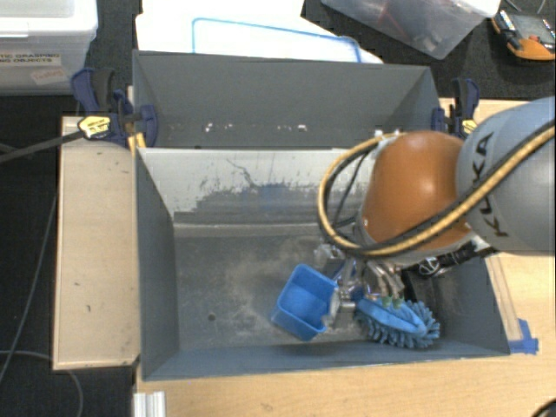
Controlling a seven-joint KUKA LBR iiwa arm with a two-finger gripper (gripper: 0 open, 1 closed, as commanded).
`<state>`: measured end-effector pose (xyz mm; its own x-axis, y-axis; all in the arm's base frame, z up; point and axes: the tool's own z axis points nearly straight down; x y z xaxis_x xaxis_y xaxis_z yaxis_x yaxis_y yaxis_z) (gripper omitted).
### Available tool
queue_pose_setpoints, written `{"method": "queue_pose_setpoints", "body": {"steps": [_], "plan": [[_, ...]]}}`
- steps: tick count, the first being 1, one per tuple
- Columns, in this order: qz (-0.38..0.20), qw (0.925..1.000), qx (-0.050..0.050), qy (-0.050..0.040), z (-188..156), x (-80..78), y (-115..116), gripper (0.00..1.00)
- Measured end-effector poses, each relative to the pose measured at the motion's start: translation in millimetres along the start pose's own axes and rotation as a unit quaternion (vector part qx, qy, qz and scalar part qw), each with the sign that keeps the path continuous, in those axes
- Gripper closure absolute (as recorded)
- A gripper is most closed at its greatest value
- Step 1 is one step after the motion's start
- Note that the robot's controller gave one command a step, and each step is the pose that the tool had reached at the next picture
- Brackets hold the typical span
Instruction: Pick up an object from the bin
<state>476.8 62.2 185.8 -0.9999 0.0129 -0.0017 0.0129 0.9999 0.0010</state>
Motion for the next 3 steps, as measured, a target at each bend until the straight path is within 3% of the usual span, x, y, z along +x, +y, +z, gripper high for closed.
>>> {"method": "queue_pose_setpoints", "body": {"steps": [1,3], "plan": [[-0.027,0.9996,0.0,-0.0003,54,-7.0,-14,0.0],[-0.065,0.9979,-0.002,-0.0052,70,-17.5,-22,0.0]]}}
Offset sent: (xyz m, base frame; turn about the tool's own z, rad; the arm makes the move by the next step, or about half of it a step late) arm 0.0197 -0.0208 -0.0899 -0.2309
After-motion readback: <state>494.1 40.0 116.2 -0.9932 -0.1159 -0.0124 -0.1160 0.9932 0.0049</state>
